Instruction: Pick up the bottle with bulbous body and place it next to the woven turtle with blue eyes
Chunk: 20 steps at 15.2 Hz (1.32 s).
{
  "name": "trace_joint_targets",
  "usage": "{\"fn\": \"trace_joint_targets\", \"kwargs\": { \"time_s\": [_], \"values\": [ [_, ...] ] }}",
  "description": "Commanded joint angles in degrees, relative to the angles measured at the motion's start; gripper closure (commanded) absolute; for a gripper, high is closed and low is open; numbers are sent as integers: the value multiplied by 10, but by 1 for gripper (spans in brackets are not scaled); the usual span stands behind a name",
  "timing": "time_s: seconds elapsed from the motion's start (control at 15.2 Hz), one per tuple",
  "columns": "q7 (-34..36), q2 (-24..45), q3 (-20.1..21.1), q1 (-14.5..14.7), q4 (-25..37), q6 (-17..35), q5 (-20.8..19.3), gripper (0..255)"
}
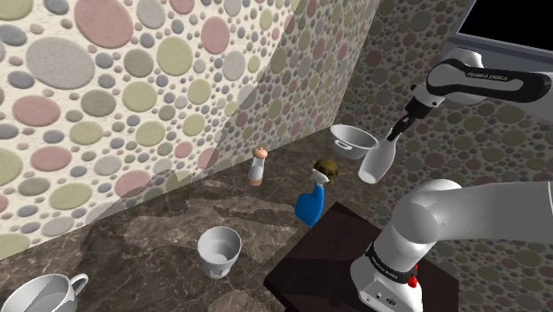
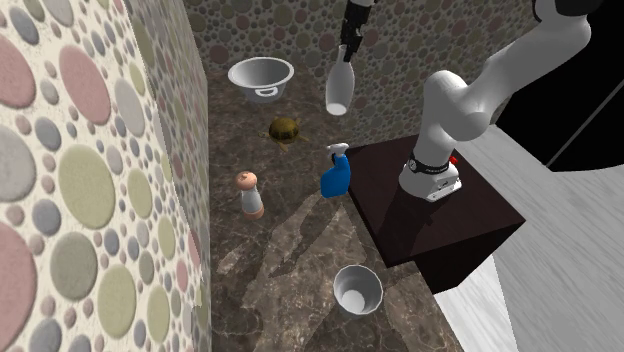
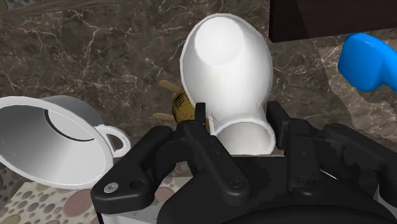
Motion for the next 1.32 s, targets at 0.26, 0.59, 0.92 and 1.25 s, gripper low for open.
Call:
{"fn": "trace_joint_targets", "kwargs": {
  "time_s": [0.26, 0.59, 0.92, 1.25],
  "values": [
    [-1, 6, -24, -4, -39, 46, -17, 255],
    [-1, 15, -46, -5, -67, 86, -32, 255],
    [-2, 30, -70, -4, -94, 128, -46, 255],
    [-4, 50, -98, 0, -117, 172, -61, 255]
  ]
}}
